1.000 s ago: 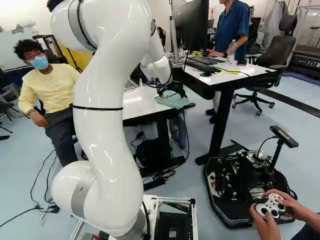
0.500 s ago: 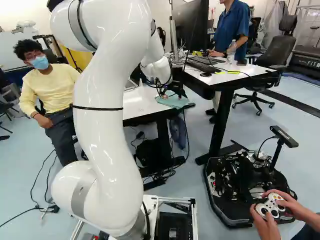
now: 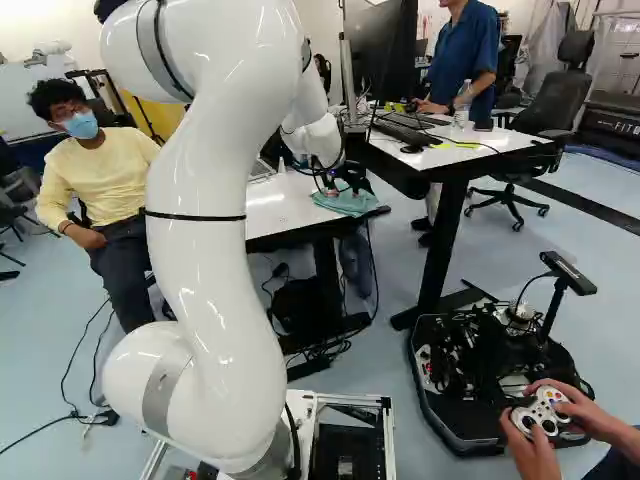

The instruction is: Clean the table with the green towel

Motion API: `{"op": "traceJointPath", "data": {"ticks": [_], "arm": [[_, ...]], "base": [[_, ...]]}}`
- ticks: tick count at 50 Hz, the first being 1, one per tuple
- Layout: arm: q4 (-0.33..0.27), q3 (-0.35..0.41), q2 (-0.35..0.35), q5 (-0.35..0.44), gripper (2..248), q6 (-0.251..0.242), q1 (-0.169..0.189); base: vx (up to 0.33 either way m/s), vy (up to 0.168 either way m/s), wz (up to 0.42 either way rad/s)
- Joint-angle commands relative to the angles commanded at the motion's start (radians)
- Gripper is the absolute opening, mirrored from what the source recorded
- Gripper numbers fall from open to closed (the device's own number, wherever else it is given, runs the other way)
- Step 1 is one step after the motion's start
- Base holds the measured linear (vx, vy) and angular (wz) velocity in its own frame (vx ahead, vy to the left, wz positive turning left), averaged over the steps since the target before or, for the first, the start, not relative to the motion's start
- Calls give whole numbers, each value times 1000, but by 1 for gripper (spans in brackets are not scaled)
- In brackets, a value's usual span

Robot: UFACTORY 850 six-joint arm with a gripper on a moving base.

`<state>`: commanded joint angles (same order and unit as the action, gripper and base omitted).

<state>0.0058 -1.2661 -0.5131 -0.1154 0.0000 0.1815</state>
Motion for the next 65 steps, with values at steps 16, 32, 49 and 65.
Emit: {"op": "traceJointPath", "data": {"ticks": [16,32,49,65], "arm": [[0,0,0,0,105,0,0],[0,0,0,6,69,0,0],[0,0,0,6,37,0,0],[0,0,0,6,29,0,0]], "base": [[0,0,0],[0,0,0],[0,0,0],[0,0,0]]}}
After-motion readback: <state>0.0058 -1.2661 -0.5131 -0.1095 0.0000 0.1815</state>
